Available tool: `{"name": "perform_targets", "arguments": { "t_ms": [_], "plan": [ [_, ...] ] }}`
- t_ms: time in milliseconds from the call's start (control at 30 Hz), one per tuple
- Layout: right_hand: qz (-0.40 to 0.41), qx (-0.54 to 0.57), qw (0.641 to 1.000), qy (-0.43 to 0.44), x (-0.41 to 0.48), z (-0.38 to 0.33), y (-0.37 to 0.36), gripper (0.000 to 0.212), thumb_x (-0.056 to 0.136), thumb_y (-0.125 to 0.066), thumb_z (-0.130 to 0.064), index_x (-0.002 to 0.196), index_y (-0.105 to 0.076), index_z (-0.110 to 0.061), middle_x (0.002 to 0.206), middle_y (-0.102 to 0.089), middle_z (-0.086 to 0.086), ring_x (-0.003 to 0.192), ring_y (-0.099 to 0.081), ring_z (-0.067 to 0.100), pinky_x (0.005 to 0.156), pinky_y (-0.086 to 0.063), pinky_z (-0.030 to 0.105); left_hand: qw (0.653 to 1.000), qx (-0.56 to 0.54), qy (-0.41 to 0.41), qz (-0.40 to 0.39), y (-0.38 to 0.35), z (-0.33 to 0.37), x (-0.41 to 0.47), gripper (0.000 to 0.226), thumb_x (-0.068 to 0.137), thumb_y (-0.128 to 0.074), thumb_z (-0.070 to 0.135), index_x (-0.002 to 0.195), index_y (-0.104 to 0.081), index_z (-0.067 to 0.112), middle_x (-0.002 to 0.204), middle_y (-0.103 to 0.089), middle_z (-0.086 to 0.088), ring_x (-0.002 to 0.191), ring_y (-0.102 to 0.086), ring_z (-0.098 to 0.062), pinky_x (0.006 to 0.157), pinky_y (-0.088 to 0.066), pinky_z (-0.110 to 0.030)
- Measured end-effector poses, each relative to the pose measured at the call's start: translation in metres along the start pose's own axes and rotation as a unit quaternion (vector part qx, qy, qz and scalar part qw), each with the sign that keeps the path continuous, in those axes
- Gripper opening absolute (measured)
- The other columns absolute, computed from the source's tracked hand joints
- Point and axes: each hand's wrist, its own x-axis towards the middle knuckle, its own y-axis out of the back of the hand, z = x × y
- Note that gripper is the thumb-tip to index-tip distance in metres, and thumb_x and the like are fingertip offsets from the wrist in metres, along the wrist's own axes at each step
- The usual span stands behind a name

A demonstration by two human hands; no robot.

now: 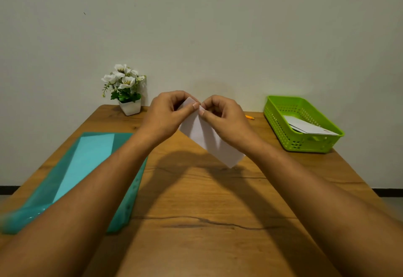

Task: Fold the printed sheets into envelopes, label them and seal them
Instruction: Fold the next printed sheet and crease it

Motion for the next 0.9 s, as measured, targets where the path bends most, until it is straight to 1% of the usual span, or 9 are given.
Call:
{"name": "perform_targets", "arguments": {
  "t_ms": [133, 233, 333, 467, 600, 667, 767, 833, 900],
  "plan": [
    [-0.020, -0.037, 0.999, 0.006, 0.001, 0.001, -0.002, 0.021, 0.103, -0.062, -0.033, 0.093, -0.071, -0.017, 0.086, -0.072, 0.001, 0.082, -0.067, 0.021, 0.069, -0.052, 0.041, 1.000, -0.014, -0.007, 0.013, -0.003, -0.005, -0.004, 0.014, 0.098, -0.067, 0.035, 0.102, -0.077, 0.025, 0.097, -0.077, 0.003, 0.096, -0.072, -0.019, 0.081, -0.060, -0.056],
    [-0.047, -0.095, 0.994, 0.026, 0.003, 0.004, -0.004, 0.030, 0.106, -0.056, -0.032, 0.086, -0.068, -0.013, 0.077, -0.065, 0.008, 0.069, -0.056, 0.018, 0.062, -0.042, 0.041, 0.999, -0.024, -0.009, 0.022, -0.006, -0.007, -0.008, 0.015, 0.098, -0.068, 0.035, 0.102, -0.077, 0.024, 0.098, -0.077, 0.003, 0.096, -0.072, -0.020, 0.081, -0.059, -0.056],
    [-0.064, -0.133, 0.988, 0.033, 0.003, 0.002, -0.006, 0.032, 0.107, -0.052, -0.031, 0.081, -0.063, -0.015, 0.071, -0.061, 0.004, 0.065, -0.052, 0.016, 0.059, -0.038, 0.039, 0.998, -0.027, -0.015, 0.057, -0.009, -0.007, -0.008, 0.016, 0.096, -0.071, 0.036, 0.096, -0.079, 0.022, 0.092, -0.077, 0.002, 0.092, -0.071, -0.022, 0.079, -0.058, -0.056],
    [-0.070, -0.135, 0.987, 0.049, 0.002, 0.002, -0.005, 0.033, 0.107, -0.051, -0.029, 0.081, -0.060, -0.012, 0.073, -0.060, 0.005, 0.065, -0.050, 0.015, 0.059, -0.035, 0.035, 0.994, -0.071, 0.008, 0.079, -0.010, -0.006, -0.008, 0.018, 0.095, -0.073, 0.031, 0.091, -0.079, 0.014, 0.085, -0.076, -0.003, 0.083, -0.070, -0.024, 0.074, -0.056, -0.047],
    [-0.098, -0.140, 0.984, 0.042, -0.005, 0.020, 0.006, 0.030, 0.106, -0.052, -0.025, 0.077, -0.058, -0.019, 0.070, -0.055, -0.006, 0.063, -0.047, 0.007, 0.058, -0.032, 0.029, 0.986, -0.110, 0.036, 0.117, -0.006, -0.011, -0.009, 0.021, 0.093, -0.076, 0.030, 0.090, -0.078, 0.008, 0.087, -0.075, -0.010, 0.078, -0.063, -0.010, 0.070, -0.050, -0.032],
    [-0.115, -0.138, 0.984, 0.018, -0.014, 0.039, 0.016, 0.026, 0.106, -0.052, -0.024, 0.084, -0.063, -0.017, 0.075, -0.058, -0.008, 0.067, -0.049, 0.002, 0.061, -0.036, 0.027, 0.980, -0.125, 0.059, 0.140, 0.001, -0.018, -0.010, 0.019, 0.093, -0.076, 0.030, 0.089, -0.078, 0.012, 0.085, -0.074, -0.006, 0.077, -0.062, -0.007, 0.068, -0.050, -0.027],
    [-0.117, -0.101, 0.987, -0.042, -0.030, 0.069, 0.033, 0.024, 0.104, -0.053, -0.025, 0.087, -0.068, -0.016, 0.080, -0.071, -0.001, 0.075, -0.067, 0.012, 0.071, -0.054, 0.042, 0.967, -0.149, 0.104, 0.178, 0.008, -0.036, -0.013, 0.015, 0.093, -0.076, 0.031, 0.084, -0.076, 0.018, 0.080, -0.072, 0.003, 0.072, -0.062, -0.003, 0.066, -0.051, -0.024],
    [-0.115, -0.073, 0.987, -0.090, -0.038, 0.086, 0.042, 0.024, 0.106, -0.054, -0.020, 0.091, -0.071, -0.013, 0.085, -0.076, 0.005, 0.079, -0.074, 0.019, 0.080, -0.061, 0.048, 0.967, -0.135, 0.130, 0.173, 0.004, -0.049, -0.019, 0.017, 0.093, -0.075, 0.031, 0.084, -0.074, 0.017, 0.082, -0.072, 0.001, 0.073, -0.065, -0.004, 0.068, -0.053, -0.028],
    [-0.098, -0.069, 0.985, -0.121, -0.042, 0.096, 0.045, 0.022, 0.107, -0.055, -0.018, 0.092, -0.071, -0.012, 0.087, -0.077, 0.006, 0.081, -0.074, 0.018, 0.081, -0.062, 0.048, 0.969, -0.116, 0.156, 0.150, -0.006, -0.061, -0.025, 0.018, 0.094, -0.073, 0.032, 0.086, -0.074, 0.016, 0.088, -0.074, -0.003, 0.084, -0.069, -0.016, 0.076, -0.056, -0.040]
  ]
}}
